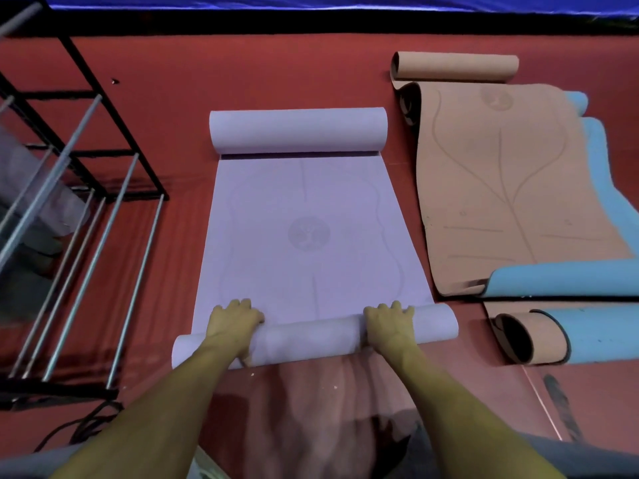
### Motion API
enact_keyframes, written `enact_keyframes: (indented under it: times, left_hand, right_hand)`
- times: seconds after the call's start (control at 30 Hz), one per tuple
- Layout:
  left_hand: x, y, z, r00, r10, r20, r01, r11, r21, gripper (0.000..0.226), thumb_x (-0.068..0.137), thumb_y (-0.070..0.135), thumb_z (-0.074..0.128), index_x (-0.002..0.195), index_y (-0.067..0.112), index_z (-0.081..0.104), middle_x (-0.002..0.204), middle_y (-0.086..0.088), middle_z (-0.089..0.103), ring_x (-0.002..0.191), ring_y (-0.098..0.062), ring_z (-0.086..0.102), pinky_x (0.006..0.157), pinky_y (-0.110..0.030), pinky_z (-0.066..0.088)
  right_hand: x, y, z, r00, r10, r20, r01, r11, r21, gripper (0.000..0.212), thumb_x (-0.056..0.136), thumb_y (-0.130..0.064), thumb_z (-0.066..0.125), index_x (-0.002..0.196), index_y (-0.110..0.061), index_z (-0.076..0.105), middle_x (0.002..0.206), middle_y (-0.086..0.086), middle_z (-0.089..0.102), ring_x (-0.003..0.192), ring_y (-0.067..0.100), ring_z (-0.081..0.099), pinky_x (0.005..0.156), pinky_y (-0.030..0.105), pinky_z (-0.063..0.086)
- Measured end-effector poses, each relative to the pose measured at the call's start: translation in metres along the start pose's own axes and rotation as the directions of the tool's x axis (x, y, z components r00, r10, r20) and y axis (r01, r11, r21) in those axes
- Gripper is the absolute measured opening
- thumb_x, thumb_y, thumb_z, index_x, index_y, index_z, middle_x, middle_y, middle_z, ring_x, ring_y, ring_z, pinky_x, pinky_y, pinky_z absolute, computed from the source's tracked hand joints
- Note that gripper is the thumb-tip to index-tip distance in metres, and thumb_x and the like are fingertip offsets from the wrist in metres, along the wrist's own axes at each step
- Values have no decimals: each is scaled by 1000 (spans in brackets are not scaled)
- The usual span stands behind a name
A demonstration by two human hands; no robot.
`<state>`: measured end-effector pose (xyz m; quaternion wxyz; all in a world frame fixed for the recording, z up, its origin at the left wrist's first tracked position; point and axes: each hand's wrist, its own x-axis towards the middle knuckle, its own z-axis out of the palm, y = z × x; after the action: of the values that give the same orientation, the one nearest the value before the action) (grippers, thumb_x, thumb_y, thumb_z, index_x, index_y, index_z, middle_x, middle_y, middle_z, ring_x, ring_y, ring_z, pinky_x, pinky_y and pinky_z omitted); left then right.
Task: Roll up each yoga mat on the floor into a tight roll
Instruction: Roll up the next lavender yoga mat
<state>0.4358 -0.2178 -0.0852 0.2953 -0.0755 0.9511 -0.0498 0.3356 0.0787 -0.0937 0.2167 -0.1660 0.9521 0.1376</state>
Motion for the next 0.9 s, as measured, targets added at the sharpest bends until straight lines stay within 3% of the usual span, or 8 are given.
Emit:
enact_keyframes:
  times: [0.17,0.27,0.37,0.53,0.7,0.9]
  left_hand:
    - [-8,-5,8,994,10,-105,-18,996,-83,71,67,30,89,128,35,53,120,9,56,112,-17,58,85,-35,48]
    - [-14,-8,14,995,9,-101,-23,990,-141,66,75,21,80,134,38,55,125,11,60,115,-16,60,94,-39,50]
    - [-16,-9,18,998,62,19,-56,972,-227,71,83,26,71,147,43,44,143,15,52,130,-18,54,109,-43,42]
    - [-13,-8,15,994,107,33,-99,976,-194,57,86,25,66,137,43,46,130,7,55,118,-25,56,87,-39,43]
    - [-9,-11,15,994,103,20,-96,971,-217,50,84,23,65,126,44,51,121,12,58,111,-23,57,83,-39,41]
    - [-7,-7,17,999,52,-6,-52,976,-213,44,79,21,64,116,42,54,110,13,61,102,-22,60,77,-36,42]
  right_hand:
    - [8,-3,-9,998,-45,52,40,996,85,41,88,-18,61,124,-14,43,113,5,68,117,32,54,97,45,45]
    - [8,-6,-14,993,-78,86,68,991,113,41,89,-21,59,126,-13,42,120,7,65,118,34,53,93,43,46]
    - [6,-9,-8,995,-76,63,69,993,99,42,90,-19,59,128,-12,43,119,8,63,115,33,54,89,41,50]
    - [4,-9,0,998,-54,-9,54,998,-29,43,93,-9,56,134,-15,42,119,6,62,114,31,55,78,37,50]
    - [9,-8,1,996,-83,16,85,992,-93,46,93,-9,56,136,-13,40,121,10,64,116,36,56,92,47,56]
    - [11,-9,3,995,-98,7,99,989,-107,47,91,-5,56,134,-12,39,116,10,64,110,36,58,91,47,57]
